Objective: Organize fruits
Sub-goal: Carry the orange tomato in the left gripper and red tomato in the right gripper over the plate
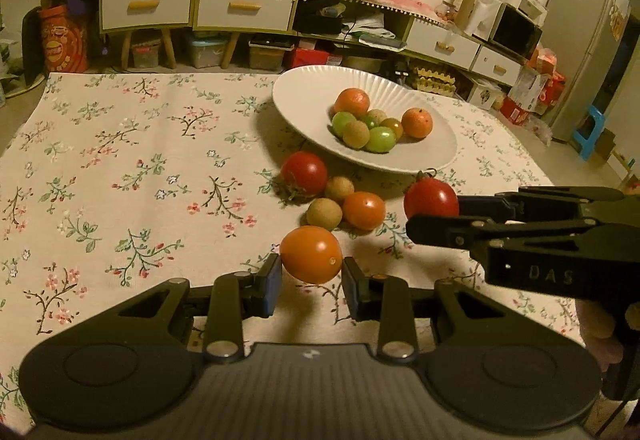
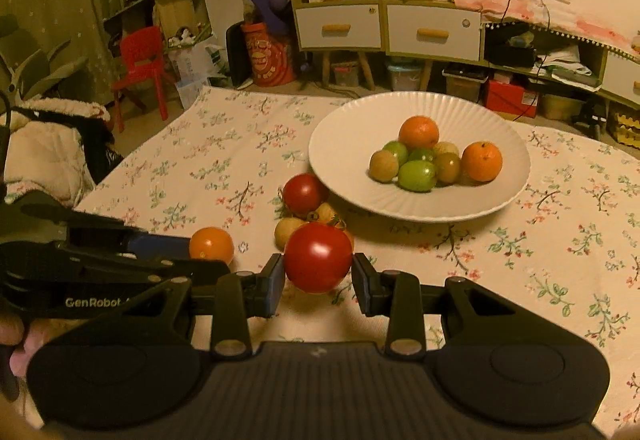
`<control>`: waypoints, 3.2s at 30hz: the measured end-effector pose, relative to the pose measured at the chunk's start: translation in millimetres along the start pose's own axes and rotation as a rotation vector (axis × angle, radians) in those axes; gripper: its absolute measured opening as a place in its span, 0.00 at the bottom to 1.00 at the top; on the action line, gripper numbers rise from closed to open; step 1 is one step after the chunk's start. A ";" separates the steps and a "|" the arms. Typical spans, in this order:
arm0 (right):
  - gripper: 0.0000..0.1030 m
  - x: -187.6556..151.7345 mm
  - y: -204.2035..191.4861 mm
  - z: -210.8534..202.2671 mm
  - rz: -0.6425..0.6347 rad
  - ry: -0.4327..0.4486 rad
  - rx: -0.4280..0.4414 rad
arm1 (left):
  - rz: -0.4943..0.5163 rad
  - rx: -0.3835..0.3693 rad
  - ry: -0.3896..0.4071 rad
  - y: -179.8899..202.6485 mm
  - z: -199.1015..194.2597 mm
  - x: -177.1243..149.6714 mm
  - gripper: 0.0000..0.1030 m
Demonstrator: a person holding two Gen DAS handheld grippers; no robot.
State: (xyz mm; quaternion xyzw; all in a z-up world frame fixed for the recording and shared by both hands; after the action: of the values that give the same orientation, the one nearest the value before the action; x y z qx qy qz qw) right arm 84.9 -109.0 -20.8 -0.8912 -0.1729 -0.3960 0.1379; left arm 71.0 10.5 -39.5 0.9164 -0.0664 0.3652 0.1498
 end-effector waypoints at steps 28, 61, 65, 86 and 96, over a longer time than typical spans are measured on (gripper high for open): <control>0.32 30.2 54.7 -7.8 0.084 0.031 -0.062 | 0.022 -0.056 -0.005 31.2 12.3 32.9 0.26; 0.32 14.3 45.4 -5.5 0.040 -0.030 -0.063 | 0.094 -0.078 -0.053 50.7 30.9 3.3 0.28; 0.32 18.0 48.2 -7.6 0.046 -0.019 -0.068 | 0.085 -0.084 -0.023 51.1 26.3 13.6 0.28; 0.32 36.4 79.4 5.4 0.097 -0.008 -0.123 | 0.100 -0.056 0.033 65.2 58.6 77.4 0.28; 0.32 34.2 92.0 15.3 0.083 -0.019 -0.144 | 0.131 -0.020 -0.005 70.8 79.7 79.5 0.28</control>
State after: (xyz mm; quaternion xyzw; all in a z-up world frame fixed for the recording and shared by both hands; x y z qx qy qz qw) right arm 154.8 -179.4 -14.9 -0.9090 -0.1081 -0.3928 0.0884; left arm 164.0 -83.3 -23.5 0.9095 -0.1299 0.3713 0.1344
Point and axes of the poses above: each gripper's, at about its wrist camera, not at the fingertips, and z roughly the way its jaws point, y to its right, x to its top, the point moved 3 cm from there along z, roughly the way its jaws point, and after that the axes turned 2 degrees about -z, right-handed, at the moved point
